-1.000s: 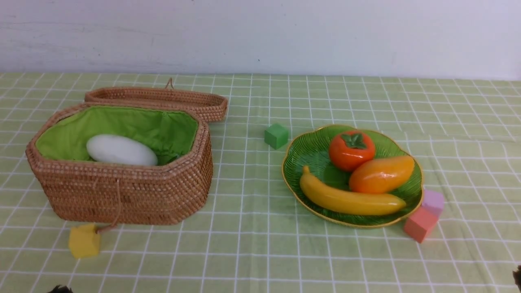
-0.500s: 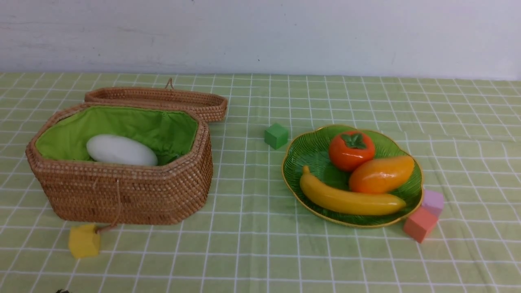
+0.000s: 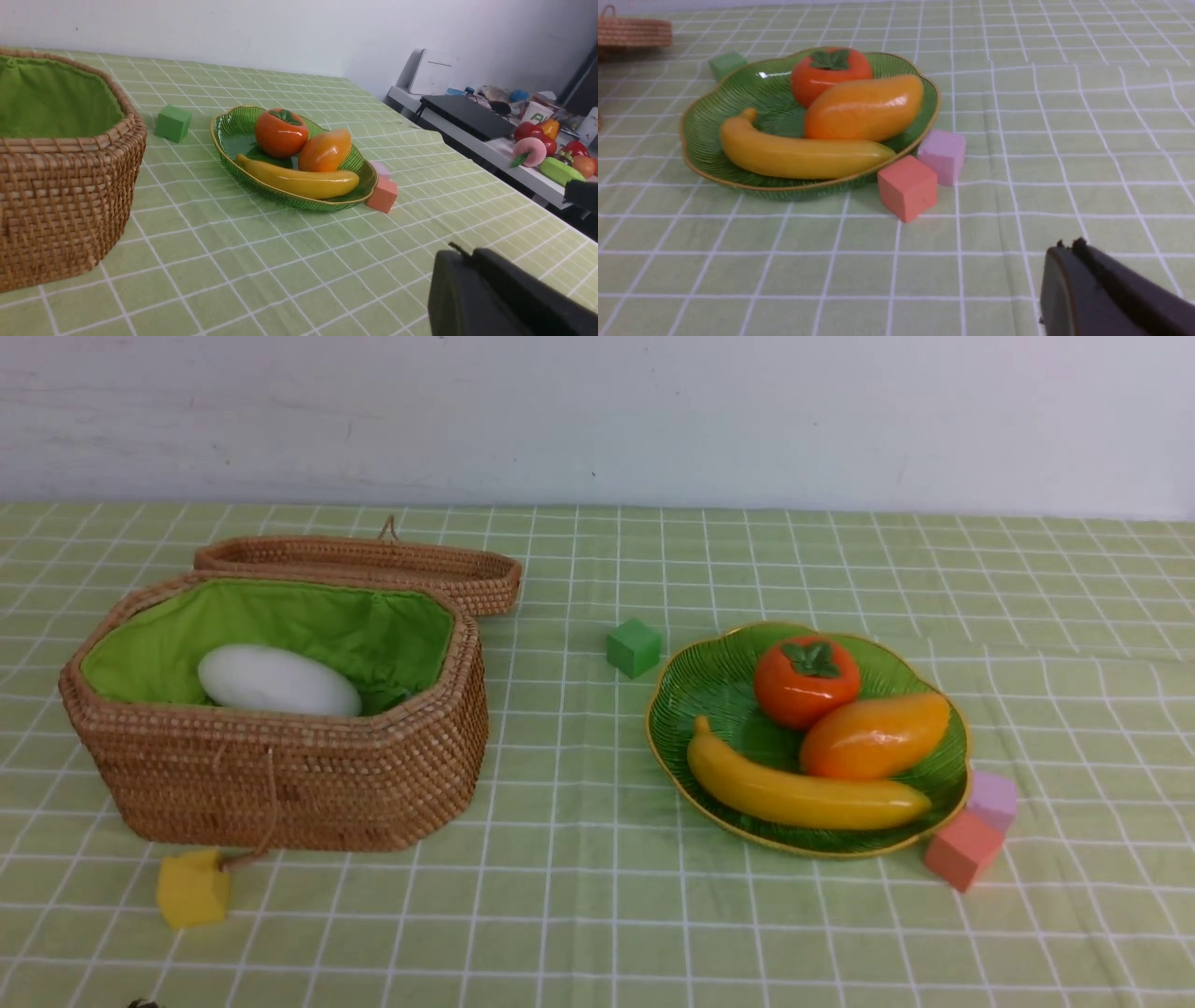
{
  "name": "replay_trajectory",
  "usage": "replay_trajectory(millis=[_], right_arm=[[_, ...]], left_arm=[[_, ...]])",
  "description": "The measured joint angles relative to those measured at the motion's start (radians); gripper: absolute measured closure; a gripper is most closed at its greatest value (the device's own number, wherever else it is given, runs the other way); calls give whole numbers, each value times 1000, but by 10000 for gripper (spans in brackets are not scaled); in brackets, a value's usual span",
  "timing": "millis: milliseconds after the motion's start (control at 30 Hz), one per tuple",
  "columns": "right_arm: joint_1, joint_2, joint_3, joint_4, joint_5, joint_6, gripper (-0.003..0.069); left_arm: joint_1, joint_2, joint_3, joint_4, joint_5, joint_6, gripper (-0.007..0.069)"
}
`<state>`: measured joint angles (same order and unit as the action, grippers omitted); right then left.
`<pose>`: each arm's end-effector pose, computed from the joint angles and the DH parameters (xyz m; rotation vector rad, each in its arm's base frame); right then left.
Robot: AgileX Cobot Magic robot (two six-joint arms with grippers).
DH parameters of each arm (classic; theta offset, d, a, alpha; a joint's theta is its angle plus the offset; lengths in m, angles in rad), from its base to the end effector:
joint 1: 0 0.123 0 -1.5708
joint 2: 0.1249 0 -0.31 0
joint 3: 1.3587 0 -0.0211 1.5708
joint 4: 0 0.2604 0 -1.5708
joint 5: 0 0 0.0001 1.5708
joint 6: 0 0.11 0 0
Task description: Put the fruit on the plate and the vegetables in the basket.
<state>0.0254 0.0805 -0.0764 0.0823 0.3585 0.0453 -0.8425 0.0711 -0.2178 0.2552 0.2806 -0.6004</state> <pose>0.0600 0.0047 0.1990 0.0694 1.8456 0.1298 0.0417 -0.0352 0.2600 0.3503 1.6422 -0.8619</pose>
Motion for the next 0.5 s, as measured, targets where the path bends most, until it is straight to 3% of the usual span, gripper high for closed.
replay_trajectory(millis=[133, 500], right_arm=[[-7, -82, 98, 11, -7, -10, 679], [-7, -90, 95, -11, 24, -10, 677]], left_arm=[[0, 0, 0, 0, 1, 0, 603], [0, 0, 0, 1, 1, 0, 599]])
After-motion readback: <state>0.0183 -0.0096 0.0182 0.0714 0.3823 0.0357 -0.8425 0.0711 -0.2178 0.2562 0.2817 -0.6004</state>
